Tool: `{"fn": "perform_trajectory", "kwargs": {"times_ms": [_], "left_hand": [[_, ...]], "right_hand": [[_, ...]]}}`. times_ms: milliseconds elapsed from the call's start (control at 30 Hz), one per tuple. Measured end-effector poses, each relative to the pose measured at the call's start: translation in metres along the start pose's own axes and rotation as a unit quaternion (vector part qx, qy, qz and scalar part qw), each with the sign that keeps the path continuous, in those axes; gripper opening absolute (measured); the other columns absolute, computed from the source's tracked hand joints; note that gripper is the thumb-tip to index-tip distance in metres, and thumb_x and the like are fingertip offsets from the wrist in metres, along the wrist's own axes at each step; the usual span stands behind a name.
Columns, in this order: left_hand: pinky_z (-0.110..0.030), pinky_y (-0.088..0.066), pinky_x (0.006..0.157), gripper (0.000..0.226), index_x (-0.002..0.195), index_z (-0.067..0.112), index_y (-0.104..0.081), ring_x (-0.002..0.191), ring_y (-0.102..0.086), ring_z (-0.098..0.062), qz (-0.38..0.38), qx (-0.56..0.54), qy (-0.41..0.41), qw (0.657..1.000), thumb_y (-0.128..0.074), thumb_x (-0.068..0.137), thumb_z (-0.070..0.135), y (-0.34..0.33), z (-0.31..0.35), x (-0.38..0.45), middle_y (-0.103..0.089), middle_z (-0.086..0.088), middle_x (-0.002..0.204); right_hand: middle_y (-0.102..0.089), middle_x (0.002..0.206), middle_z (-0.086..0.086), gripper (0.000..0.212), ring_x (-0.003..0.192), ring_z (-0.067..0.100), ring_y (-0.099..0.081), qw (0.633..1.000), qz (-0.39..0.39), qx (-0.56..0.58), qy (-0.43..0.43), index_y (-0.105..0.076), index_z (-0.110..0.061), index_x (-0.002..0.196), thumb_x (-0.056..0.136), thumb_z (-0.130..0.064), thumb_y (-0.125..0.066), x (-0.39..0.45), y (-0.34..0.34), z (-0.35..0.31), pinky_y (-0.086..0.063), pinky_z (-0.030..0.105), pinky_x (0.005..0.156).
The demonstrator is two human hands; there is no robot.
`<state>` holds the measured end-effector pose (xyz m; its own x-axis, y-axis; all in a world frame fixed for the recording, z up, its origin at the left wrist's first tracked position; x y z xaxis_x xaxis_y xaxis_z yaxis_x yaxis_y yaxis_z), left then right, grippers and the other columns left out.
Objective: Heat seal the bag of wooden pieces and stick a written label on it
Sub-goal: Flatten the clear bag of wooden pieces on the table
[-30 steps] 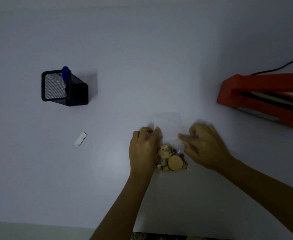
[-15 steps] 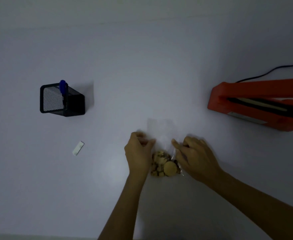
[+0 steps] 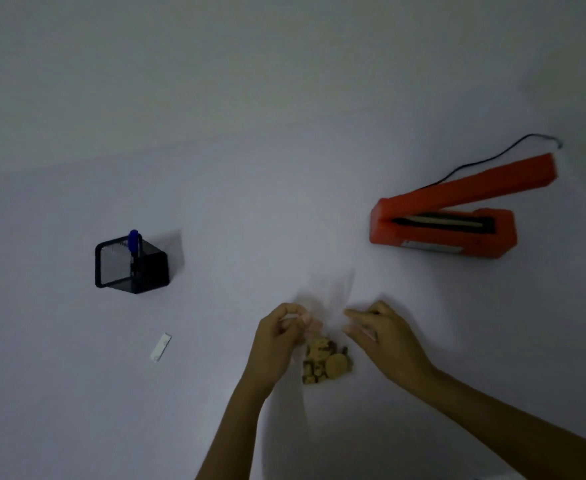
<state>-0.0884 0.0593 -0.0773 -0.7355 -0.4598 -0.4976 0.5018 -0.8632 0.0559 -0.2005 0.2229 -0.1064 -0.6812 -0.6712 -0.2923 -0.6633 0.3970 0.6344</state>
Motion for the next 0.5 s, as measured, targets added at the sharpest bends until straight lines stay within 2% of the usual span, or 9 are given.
{"fn": "perform_trajectory", "kwargs": {"times_ms": [67, 133, 233, 300, 367, 400, 500], "left_hand": [[-0.014, -0.050, 0.062, 0.011, 0.091, 0.001, -0.064, 0.073, -0.069, -0.012, -0.011, 0.010, -0.031, 0.999, -0.054, 0.093, 0.004, -0.001, 0.013, -0.011, -0.073, -0.013, 0.085], [-0.012, -0.049, 0.061, 0.012, 0.090, 0.002, -0.065, 0.069, -0.068, -0.009, -0.018, 0.006, -0.057, 0.998, -0.053, 0.093, 0.003, -0.002, 0.027, -0.023, -0.073, -0.013, 0.083], [-0.019, -0.054, 0.067, 0.011, 0.091, 0.000, -0.064, 0.075, -0.071, -0.017, -0.044, -0.015, -0.087, 0.995, -0.053, 0.093, 0.002, -0.005, 0.050, -0.041, -0.074, -0.010, 0.082], [-0.021, -0.055, 0.068, 0.011, 0.093, 0.000, -0.063, 0.078, -0.071, -0.021, -0.066, -0.024, -0.108, 0.992, -0.053, 0.093, 0.002, -0.011, 0.066, -0.050, -0.075, -0.009, 0.082], [-0.020, -0.055, 0.067, 0.010, 0.093, 0.001, -0.062, 0.079, -0.072, -0.022, -0.079, -0.030, -0.129, 0.988, -0.052, 0.094, 0.003, -0.018, 0.083, -0.058, -0.076, -0.009, 0.083], [-0.019, -0.054, 0.067, 0.010, 0.093, 0.002, -0.061, 0.080, -0.073, -0.023, -0.083, -0.035, -0.139, 0.986, -0.052, 0.094, 0.004, -0.023, 0.091, -0.061, -0.076, -0.009, 0.084], [-0.018, -0.054, 0.066, 0.009, 0.094, 0.003, -0.059, 0.082, -0.073, -0.023, -0.081, -0.044, -0.167, 0.982, -0.051, 0.096, 0.006, -0.039, 0.111, -0.070, -0.076, -0.010, 0.087]], "right_hand": [[-0.052, 0.108, -0.008, 0.038, 0.089, 0.001, -0.054, 0.993, 0.041, 0.095, -0.065, -0.056, -0.031, 0.121, 0.086, -0.033, -0.068, -0.008, 0.013, -0.009, -0.042, 0.009, 0.069], [-0.055, 0.116, -0.011, 0.041, 0.101, 0.002, -0.055, 0.975, 0.051, 0.193, -0.101, -0.052, -0.033, 0.121, 0.084, -0.029, -0.070, -0.019, 0.026, -0.018, -0.044, 0.012, 0.074], [-0.060, 0.119, -0.018, 0.034, 0.111, -0.001, -0.055, 0.968, 0.036, 0.238, -0.074, -0.059, -0.034, 0.117, 0.086, -0.026, -0.069, -0.038, 0.046, -0.040, -0.045, 0.012, 0.081], [-0.066, 0.111, -0.017, 0.021, 0.104, -0.005, -0.060, 0.964, 0.058, 0.252, -0.056, -0.066, -0.033, 0.103, 0.085, -0.021, -0.069, -0.051, 0.061, -0.055, -0.049, 0.012, 0.083], [-0.071, 0.097, -0.013, 0.010, 0.090, -0.007, -0.065, 0.958, 0.091, 0.266, -0.050, -0.070, -0.026, 0.092, 0.086, -0.018, -0.068, -0.064, 0.076, -0.068, -0.050, 0.009, 0.077], [-0.072, 0.092, -0.010, 0.006, 0.087, -0.004, -0.066, 0.956, 0.105, 0.269, -0.051, -0.071, -0.021, 0.090, 0.087, -0.018, -0.067, -0.070, 0.084, -0.072, -0.050, 0.009, 0.074], [-0.074, 0.086, 0.003, 0.011, 0.085, 0.014, -0.069, 0.945, 0.148, 0.289, -0.046, -0.069, -0.010, 0.087, 0.088, -0.020, -0.066, -0.089, 0.106, -0.078, -0.054, 0.021, 0.077]]}}
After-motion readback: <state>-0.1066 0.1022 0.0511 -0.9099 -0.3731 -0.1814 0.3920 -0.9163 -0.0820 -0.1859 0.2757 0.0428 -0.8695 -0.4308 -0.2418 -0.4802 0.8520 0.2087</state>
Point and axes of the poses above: each hand's wrist, its own x-axis towards the middle knuckle, its own y-axis out of the back of the hand, z = x × y, the point moved 2 cm from there along x, towards the middle knuckle
